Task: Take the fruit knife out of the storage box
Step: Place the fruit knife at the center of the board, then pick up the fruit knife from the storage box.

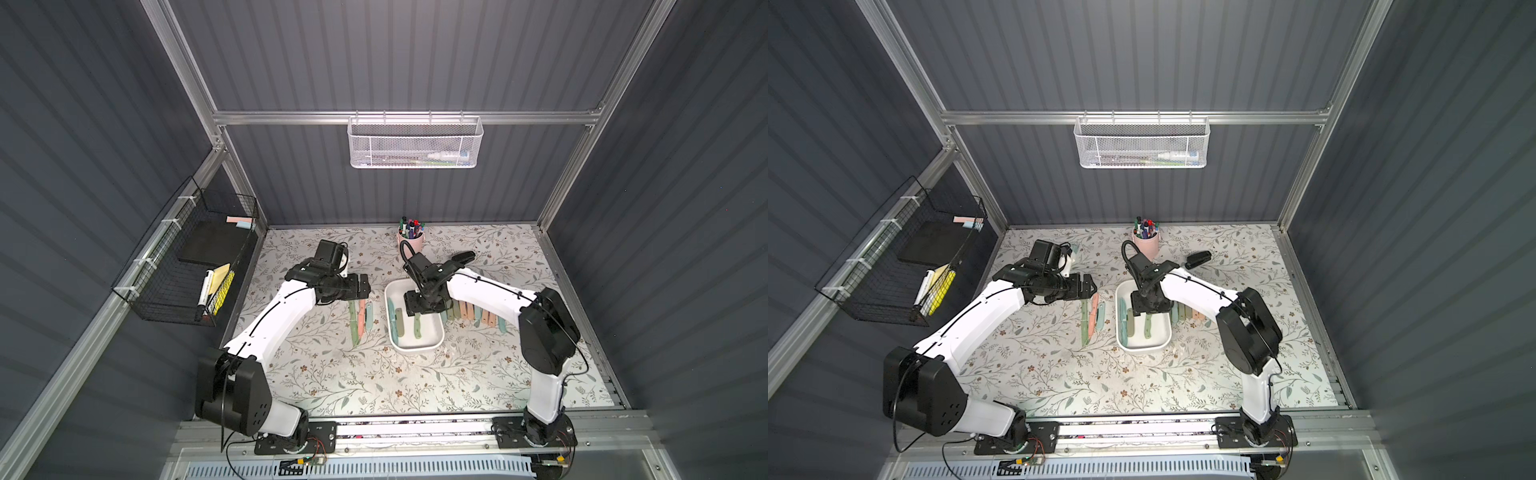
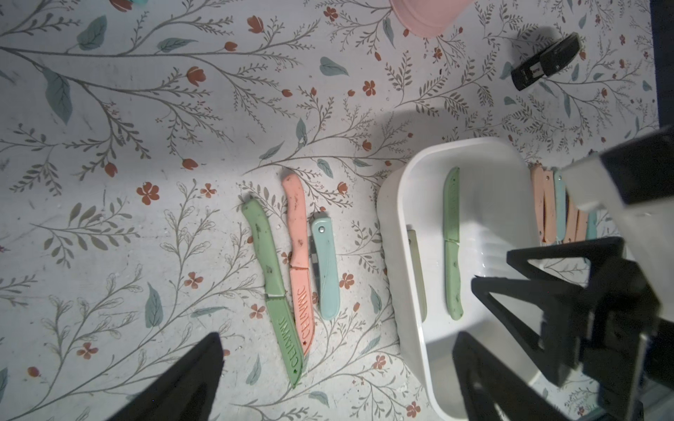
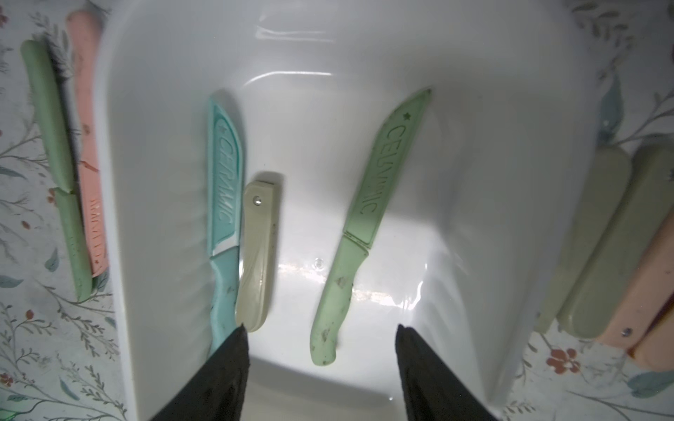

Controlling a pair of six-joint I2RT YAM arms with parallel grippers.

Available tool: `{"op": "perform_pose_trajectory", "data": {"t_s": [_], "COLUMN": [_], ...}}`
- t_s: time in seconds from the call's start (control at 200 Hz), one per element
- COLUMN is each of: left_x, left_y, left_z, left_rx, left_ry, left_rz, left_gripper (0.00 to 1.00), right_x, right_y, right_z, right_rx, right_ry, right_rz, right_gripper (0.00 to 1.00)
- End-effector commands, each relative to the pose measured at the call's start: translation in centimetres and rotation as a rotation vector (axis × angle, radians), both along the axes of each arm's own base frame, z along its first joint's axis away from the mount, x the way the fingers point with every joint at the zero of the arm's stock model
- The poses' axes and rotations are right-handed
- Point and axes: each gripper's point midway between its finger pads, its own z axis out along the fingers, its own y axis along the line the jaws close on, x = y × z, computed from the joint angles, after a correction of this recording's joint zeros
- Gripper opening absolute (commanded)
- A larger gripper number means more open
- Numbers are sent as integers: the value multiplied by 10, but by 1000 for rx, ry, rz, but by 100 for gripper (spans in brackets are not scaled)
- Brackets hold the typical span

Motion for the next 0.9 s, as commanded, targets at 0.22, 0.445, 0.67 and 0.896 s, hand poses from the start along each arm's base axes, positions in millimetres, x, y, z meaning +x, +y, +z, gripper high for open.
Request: {"op": "perform_pose_trajectory", "data": {"t_s": [0.22, 0.445, 0.67, 0.896], "left_x": [-10, -9, -10, -10], "left_y": [3, 2, 4, 4], "left_z": [5, 6, 11, 11], "left_rx": [-29, -34, -32, -34], "left_ry": [-28, -29, -44, -42], "left_rz": [15, 16, 20, 23], "left_gripper": [99, 99, 99, 99], "right_x": [18, 32, 41, 40], "right_y": [-7, -4, -6, -4], "right_z": [-19, -40, -50, -64], "right_rx": [-151, -215, -222, -204], "right_ry": [0, 42, 55, 123], "right_rz": [-83, -93, -112, -115], "right_gripper": [64, 62, 61, 60]}}
